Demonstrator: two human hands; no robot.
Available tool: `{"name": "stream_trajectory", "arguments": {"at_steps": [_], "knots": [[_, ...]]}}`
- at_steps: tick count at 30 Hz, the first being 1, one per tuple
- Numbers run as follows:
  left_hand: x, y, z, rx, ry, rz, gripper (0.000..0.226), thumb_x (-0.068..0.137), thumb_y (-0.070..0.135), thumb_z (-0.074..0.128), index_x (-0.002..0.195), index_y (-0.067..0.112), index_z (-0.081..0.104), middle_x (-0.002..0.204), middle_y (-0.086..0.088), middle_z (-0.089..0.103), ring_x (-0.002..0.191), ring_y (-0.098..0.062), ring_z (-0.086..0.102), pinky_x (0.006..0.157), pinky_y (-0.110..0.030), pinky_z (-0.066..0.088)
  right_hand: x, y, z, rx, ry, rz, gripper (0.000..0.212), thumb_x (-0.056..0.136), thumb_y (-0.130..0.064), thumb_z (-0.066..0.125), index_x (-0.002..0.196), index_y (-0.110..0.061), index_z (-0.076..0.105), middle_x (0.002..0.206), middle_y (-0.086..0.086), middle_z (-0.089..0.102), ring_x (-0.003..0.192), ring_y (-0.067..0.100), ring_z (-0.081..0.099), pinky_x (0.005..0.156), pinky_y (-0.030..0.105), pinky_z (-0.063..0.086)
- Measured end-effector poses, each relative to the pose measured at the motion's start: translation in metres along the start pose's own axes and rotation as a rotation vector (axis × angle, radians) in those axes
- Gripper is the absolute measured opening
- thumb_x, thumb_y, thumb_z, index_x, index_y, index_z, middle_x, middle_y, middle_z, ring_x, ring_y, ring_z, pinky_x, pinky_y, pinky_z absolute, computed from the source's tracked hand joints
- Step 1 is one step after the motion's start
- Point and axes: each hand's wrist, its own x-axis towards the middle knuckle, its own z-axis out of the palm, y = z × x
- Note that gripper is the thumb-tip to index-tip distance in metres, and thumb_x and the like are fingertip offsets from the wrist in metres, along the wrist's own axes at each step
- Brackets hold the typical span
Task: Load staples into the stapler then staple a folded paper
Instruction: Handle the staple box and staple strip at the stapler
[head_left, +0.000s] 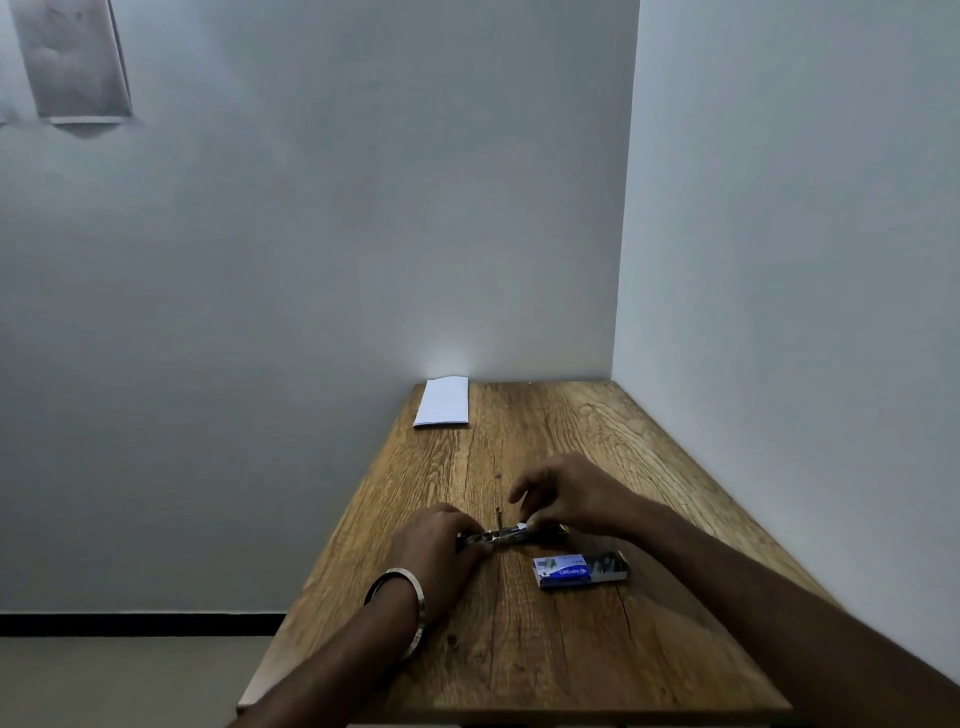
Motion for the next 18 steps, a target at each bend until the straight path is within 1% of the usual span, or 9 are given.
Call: {"name": "stream_trajectory", "arguments": {"at_steps": [5,11,14,16,18], "knots": [[-0.0002,0.0,0.0006,0.001,0.011,0.004,0.025,0.089,0.043,0.06,0.109,0.032,0.069,0.106,0.014,0.064,0.096,-0.006,0.055,0.083,-0.028,0.05,-0.0018,0.002,0.0035,-0.075,0.01,-0.03,0.031,0.076,-0.003,0.083,0.105,-0.009,0.074,0.094,0.004,0.079,0.081,0.002,0.075,0.079,0.022,0.061],[-0.0002,-0.0006,0.0014,-0.008,0.007,0.003,0.024,0.088,0.043,0.061,0.108,0.033,0.069,0.106,0.014,0.063,0.095,-0.006,0.055,0.083,-0.029,0.051,-0.0048,0.0025,0.0067,-0.165,0.046,-0.088,0.026,0.078,-0.007,0.082,0.102,-0.013,0.076,0.097,0.0,0.078,0.084,0.001,0.074,0.08,0.023,0.061],[0.0001,-0.0006,0.0016,-0.007,0.01,0.004,0.024,0.088,0.044,0.061,0.107,0.033,0.069,0.105,0.014,0.063,0.095,-0.006,0.055,0.083,-0.028,0.051,-0.006,0.0033,0.0069,-0.178,0.028,-0.091,0.022,0.082,-0.006,0.078,0.101,-0.017,0.077,0.098,-0.004,0.078,0.085,0.0,0.072,0.079,0.024,0.062],[0.0002,-0.0004,0.0015,-0.009,0.013,0.005,0.023,0.088,0.044,0.061,0.107,0.033,0.069,0.105,0.014,0.063,0.095,-0.006,0.055,0.083,-0.027,0.05,-0.0072,0.0054,0.0072,-0.165,-0.012,-0.083,0.021,0.084,-0.004,0.075,0.101,-0.017,0.078,0.102,-0.005,0.077,0.089,0.001,0.071,0.081,0.026,0.061],[0.0004,-0.0005,0.0016,-0.007,0.01,0.006,0.024,0.088,0.044,0.061,0.108,0.033,0.069,0.106,0.014,0.063,0.096,-0.005,0.055,0.083,-0.027,0.051,-0.0086,0.0088,0.007,-0.11,-0.025,-0.065,0.023,0.084,-0.001,0.073,0.101,-0.016,0.079,0.11,-0.003,0.075,0.098,0.003,0.069,0.085,0.026,0.059]]}}
